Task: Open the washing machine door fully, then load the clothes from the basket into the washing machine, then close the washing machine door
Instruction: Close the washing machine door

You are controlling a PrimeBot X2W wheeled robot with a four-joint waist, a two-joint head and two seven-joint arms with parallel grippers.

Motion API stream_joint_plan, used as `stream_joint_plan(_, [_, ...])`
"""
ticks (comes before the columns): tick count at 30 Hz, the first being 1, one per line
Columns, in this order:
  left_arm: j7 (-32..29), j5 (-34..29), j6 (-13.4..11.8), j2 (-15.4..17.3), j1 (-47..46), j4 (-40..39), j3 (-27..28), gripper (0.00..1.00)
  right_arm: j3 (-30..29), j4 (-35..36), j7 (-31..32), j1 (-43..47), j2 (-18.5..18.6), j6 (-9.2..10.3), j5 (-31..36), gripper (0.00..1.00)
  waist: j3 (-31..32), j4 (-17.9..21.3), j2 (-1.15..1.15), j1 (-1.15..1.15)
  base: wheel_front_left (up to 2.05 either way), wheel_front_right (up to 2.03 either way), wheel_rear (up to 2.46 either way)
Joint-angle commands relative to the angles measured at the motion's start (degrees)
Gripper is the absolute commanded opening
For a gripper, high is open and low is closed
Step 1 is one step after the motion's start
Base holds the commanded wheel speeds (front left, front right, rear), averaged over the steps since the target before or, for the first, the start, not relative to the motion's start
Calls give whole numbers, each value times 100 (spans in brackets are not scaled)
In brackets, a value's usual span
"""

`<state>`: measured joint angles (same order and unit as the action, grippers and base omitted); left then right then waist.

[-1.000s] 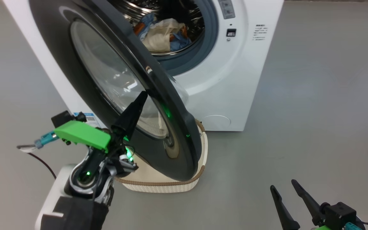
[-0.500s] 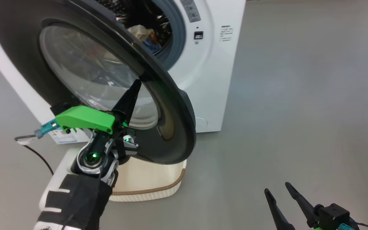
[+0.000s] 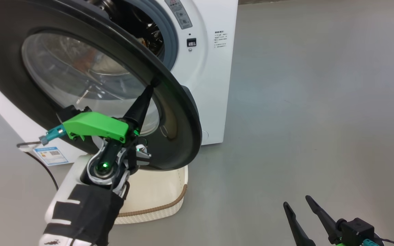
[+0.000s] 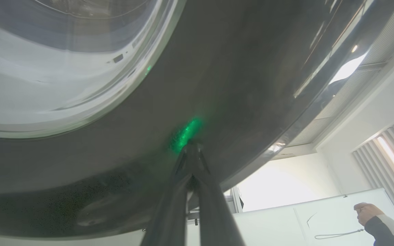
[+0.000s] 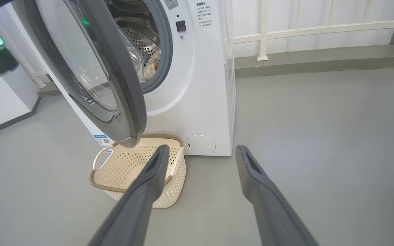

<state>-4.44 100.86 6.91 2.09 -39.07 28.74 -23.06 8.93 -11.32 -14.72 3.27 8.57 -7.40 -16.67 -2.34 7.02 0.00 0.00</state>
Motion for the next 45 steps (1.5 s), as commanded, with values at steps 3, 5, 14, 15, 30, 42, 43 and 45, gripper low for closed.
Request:
stream_joint_plan(3, [138, -334, 58, 100, -213, -85, 82, 0, 115, 122, -28, -137, -7, -9, 5, 100, 10, -69, 0, 0, 0, 0, 0])
stream_joint_plan(5, [227, -573, 58, 147, -151, -93, 1, 0, 98, 130, -28, -132, -15, -9, 8, 100, 13, -111, 0, 0, 0, 0, 0])
stream_joint_plan(14, [1175, -2037, 58, 607, 363, -21, -600, 100, -4, 164, -28, -64, -62, -9, 19, 100, 75, -347, 0, 0, 0, 0, 0])
stream_joint_plan(15, [1328, -2222, 56, 665, 454, -31, -670, 100, -21, 173, -28, -59, -71, -9, 21, 100, 85, -374, 0, 0, 0, 0, 0])
stream_joint_plan(30, [1942, -5590, -1382, 1064, 2441, -1142, 81, 100, -180, 300, -28, -96, -143, -9, 61, 100, -9, -758, 0, 0, 0, 0, 0])
stream_joint_plan(42, [1944, -7253, -1307, 560, 3867, -1715, 1262, 100, -228, 291, -28, -39, -138, -9, 59, 100, 131, -895, 0, 0, 0, 0, 0])
stream_joint_plan(43, [1944, -7344, -1273, 525, 3919, -1737, 1319, 100, -230, 290, -28, -29, -139, -9, 60, 100, 148, -903, 0, 0, 0, 0, 0])
stream_joint_plan(45, [1944, -7508, -1218, 457, 4017, -1780, 1429, 100, -234, 289, -28, -7, -144, -9, 63, 100, 181, -916, 0, 0, 0, 0, 0])
